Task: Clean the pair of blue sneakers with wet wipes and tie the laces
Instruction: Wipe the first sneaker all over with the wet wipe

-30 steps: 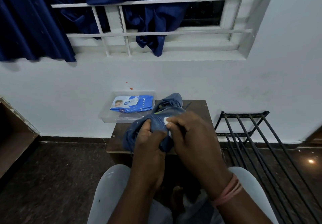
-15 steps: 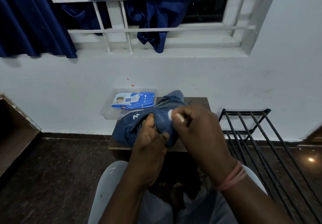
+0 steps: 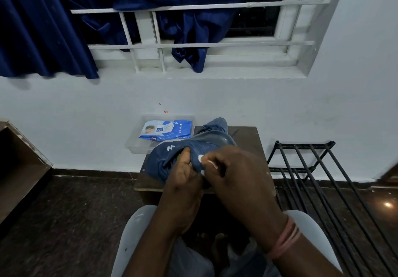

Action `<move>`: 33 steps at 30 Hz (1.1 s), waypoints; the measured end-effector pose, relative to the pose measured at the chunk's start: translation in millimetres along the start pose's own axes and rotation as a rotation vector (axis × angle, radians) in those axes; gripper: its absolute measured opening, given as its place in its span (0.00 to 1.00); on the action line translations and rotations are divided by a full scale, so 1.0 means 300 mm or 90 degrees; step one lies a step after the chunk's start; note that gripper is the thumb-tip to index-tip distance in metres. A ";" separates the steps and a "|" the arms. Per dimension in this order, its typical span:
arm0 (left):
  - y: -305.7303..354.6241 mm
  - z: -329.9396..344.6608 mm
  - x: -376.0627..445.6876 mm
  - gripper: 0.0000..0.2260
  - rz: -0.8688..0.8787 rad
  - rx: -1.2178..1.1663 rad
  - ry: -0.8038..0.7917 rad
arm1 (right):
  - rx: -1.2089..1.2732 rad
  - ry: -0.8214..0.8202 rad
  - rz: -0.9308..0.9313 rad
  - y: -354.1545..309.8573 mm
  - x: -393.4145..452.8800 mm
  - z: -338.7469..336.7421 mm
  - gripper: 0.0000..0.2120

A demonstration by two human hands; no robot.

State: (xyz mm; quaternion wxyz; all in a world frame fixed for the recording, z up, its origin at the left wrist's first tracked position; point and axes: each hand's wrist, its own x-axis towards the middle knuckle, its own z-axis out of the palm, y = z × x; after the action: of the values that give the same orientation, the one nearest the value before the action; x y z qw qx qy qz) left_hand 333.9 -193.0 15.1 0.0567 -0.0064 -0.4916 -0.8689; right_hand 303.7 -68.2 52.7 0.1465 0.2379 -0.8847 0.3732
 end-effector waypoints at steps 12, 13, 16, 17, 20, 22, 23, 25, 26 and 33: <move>-0.004 0.009 -0.004 0.16 -0.039 0.130 -0.031 | 0.086 0.078 -0.003 0.006 0.062 -0.006 0.04; -0.010 0.015 -0.006 0.15 -0.051 0.140 -0.023 | 0.081 0.077 -0.003 0.007 0.077 -0.003 0.05; -0.020 -0.005 0.000 0.14 -0.049 0.096 -0.014 | 0.041 0.003 -0.031 0.013 0.046 -0.001 0.06; -0.014 -0.012 0.004 0.14 -0.047 0.069 -0.007 | 0.032 -0.026 -0.042 0.016 0.019 -0.004 0.05; -0.006 -0.019 0.003 0.19 -0.052 0.054 -0.013 | -0.005 -0.034 -0.070 0.022 -0.027 -0.007 0.06; -0.013 -0.011 0.000 0.20 -0.041 0.075 -0.031 | 0.007 0.000 -0.060 0.028 0.014 0.001 0.06; -0.016 -0.010 0.000 0.19 -0.046 0.073 -0.021 | -0.003 0.004 -0.065 0.025 0.031 0.005 0.06; -0.014 -0.025 0.003 0.18 -0.047 0.083 -0.011 | -0.060 0.018 -0.092 0.002 0.032 0.012 0.05; -0.010 -0.035 0.003 0.18 -0.047 0.087 -0.014 | -0.064 0.007 -0.088 -0.005 0.014 0.013 0.05; -0.023 -0.047 0.005 0.25 -0.060 0.112 -0.003 | -0.058 0.025 -0.039 0.041 0.007 0.023 0.05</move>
State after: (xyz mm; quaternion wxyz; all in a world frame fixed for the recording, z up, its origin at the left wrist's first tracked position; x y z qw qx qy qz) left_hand 332.4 -201.6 2.1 0.0149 0.0195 -0.5658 -0.8242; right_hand 294.9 -66.5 41.7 0.1858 0.2505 -0.8900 0.3325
